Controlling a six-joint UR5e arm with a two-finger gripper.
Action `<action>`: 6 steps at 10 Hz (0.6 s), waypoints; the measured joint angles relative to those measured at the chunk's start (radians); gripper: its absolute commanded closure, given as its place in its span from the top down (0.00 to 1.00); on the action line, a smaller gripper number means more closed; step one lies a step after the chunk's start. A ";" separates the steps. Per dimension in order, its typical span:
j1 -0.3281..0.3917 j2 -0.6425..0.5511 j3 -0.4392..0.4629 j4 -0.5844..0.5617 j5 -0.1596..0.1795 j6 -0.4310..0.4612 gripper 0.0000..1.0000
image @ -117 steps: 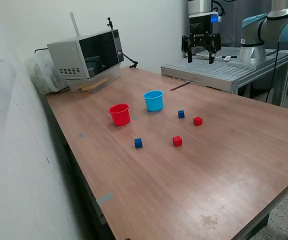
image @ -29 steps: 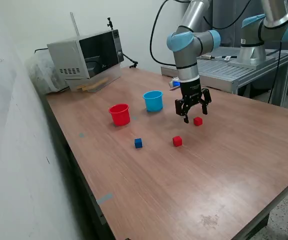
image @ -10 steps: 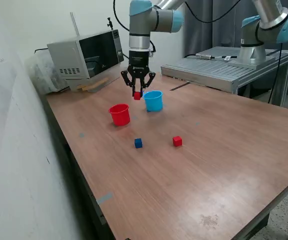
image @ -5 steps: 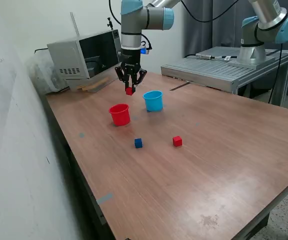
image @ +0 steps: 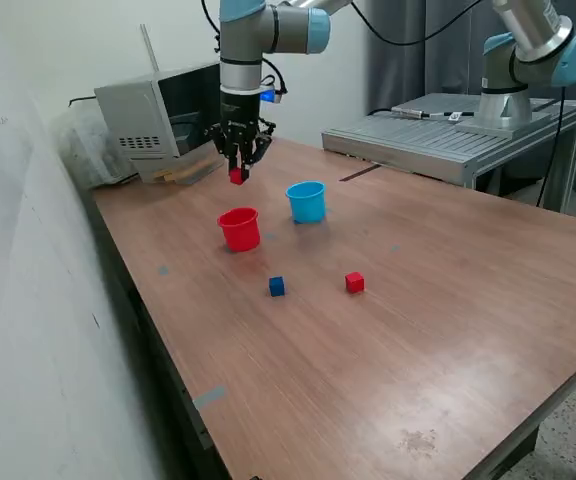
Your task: Place red objects in the red bin, and blue objects in the blue bin.
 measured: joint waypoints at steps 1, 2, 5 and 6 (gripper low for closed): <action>-0.002 0.013 -0.026 0.010 -0.017 0.003 0.00; -0.005 0.027 -0.046 0.017 -0.028 0.005 0.00; -0.015 0.063 -0.076 0.040 -0.041 0.008 0.00; -0.017 0.073 -0.079 0.045 -0.041 0.008 0.00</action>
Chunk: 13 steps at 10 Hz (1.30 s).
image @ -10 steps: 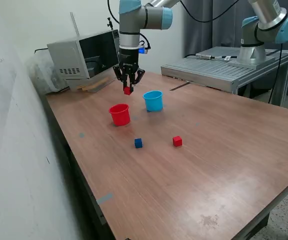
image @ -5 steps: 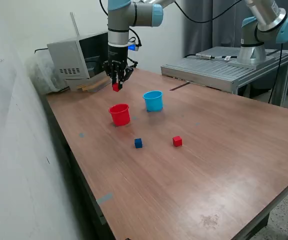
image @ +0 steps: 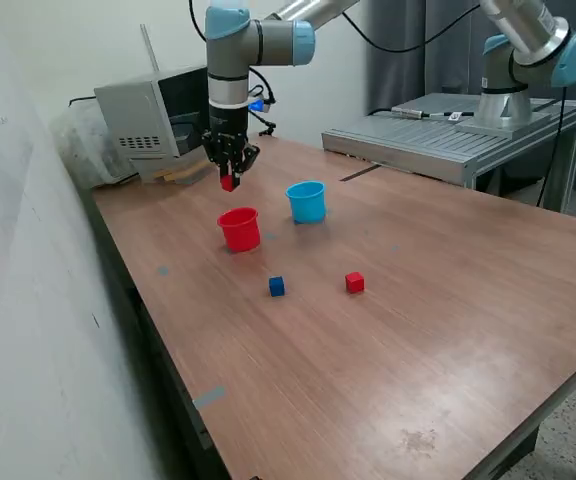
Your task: Place red objects in the red bin, and blue objects in the blue bin.
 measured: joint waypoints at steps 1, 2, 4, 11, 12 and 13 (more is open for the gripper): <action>-0.002 0.008 -0.002 0.004 0.000 0.000 0.00; -0.003 0.014 -0.002 0.007 0.001 0.001 0.00; -0.004 0.024 -0.002 0.008 0.005 0.001 0.00; -0.010 0.035 0.009 0.006 0.035 -0.016 1.00; -0.010 0.035 0.010 0.005 0.037 -0.017 1.00; -0.007 0.033 0.015 0.005 0.039 -0.020 1.00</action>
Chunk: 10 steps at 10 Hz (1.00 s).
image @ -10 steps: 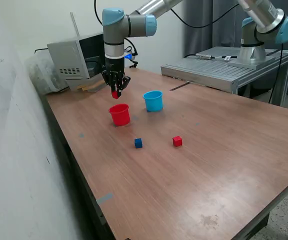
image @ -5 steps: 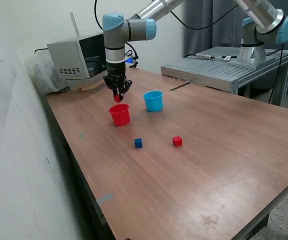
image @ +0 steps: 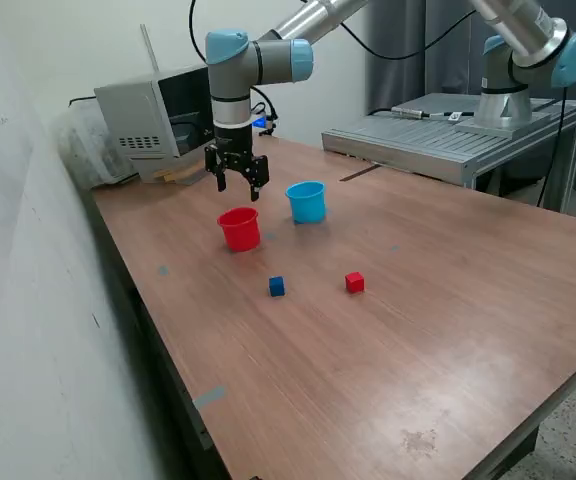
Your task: Place red objects in the red bin, and blue objects in the blue bin.
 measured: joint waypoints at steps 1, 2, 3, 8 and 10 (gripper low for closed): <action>0.008 -0.012 0.017 0.000 0.010 -0.016 1.00; 0.023 -0.036 0.049 0.000 0.036 -0.046 1.00; 0.046 -0.067 0.088 0.001 0.073 -0.082 1.00; 0.224 -0.201 0.261 0.002 0.182 -0.250 1.00; 0.289 -0.225 0.290 0.002 0.201 -0.304 1.00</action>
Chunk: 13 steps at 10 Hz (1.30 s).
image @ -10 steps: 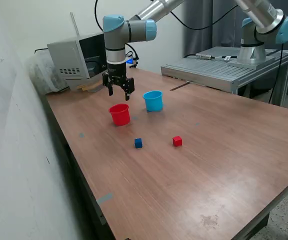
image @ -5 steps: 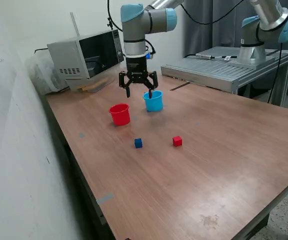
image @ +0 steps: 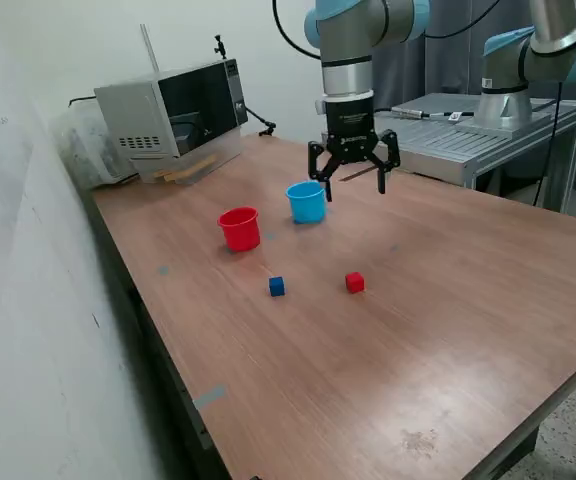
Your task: Place red objects in the red bin, and blue objects in the blue bin.
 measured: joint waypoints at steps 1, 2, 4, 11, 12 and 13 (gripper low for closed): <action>0.028 -0.006 0.007 0.000 0.006 -0.024 1.00; 0.051 -0.010 0.012 -0.002 0.014 -0.047 1.00; 0.083 -0.006 0.017 -0.007 0.035 -0.110 1.00; 0.050 0.114 -0.027 -0.059 0.065 -0.199 1.00; 0.038 0.133 -0.038 -0.064 0.078 -0.201 1.00; 0.029 0.152 -0.048 -0.067 0.094 -0.203 1.00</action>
